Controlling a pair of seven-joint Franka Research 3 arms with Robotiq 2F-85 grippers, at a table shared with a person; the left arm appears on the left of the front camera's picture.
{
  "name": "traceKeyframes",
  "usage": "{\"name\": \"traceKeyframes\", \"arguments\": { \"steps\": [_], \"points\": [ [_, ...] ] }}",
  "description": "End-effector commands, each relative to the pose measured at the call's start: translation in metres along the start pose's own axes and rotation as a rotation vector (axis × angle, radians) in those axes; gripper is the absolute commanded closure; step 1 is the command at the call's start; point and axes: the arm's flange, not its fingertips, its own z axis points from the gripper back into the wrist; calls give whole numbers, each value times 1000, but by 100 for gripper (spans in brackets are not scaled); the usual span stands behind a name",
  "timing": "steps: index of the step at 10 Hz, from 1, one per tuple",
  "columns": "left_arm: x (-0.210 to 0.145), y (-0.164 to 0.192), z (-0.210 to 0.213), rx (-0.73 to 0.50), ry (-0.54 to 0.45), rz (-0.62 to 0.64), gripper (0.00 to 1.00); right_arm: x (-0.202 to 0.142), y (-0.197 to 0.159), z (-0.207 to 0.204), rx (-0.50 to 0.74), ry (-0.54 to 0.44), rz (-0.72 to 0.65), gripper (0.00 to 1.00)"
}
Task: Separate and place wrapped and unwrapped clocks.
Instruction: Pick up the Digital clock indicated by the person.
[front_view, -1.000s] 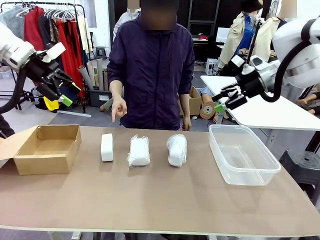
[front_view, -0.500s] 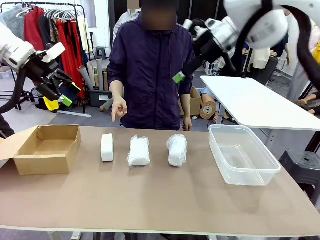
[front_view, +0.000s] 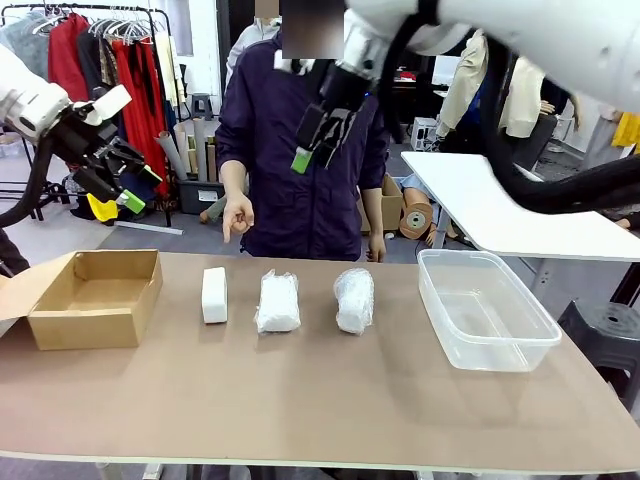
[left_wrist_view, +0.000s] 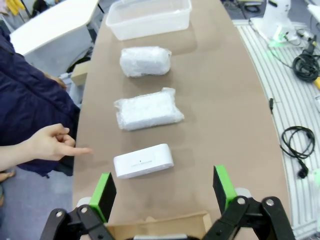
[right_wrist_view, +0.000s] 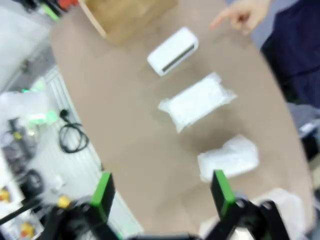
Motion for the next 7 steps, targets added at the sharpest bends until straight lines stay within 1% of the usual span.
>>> {"name": "traceKeyframes", "arguments": {
  "steps": [1, 2, 4, 5, 6, 7],
  "points": [
    [0, -4, 2, -2, 3, 3, 0, 38, -12, 0, -44, 39, 78, 0],
    [0, -4, 2, -2, 3, 3, 0, 0, 0, 0, 0, 0, 0, 0],
    [0, -4, 2, -2, 3, 3, 0, 0, 0, 0, 0, 0, 0, 0],
    [0, -4, 2, -2, 3, 3, 0, 12, -2, -15, -17, 24, 19, 0],
    [0, -4, 2, -2, 3, 3, 0, 15, 10, -40, 5, 12, 0, 0],
    [0, -4, 2, -2, 3, 3, 0, 26, 33, -75, 21, -6, -39, 0]
  ]
}}
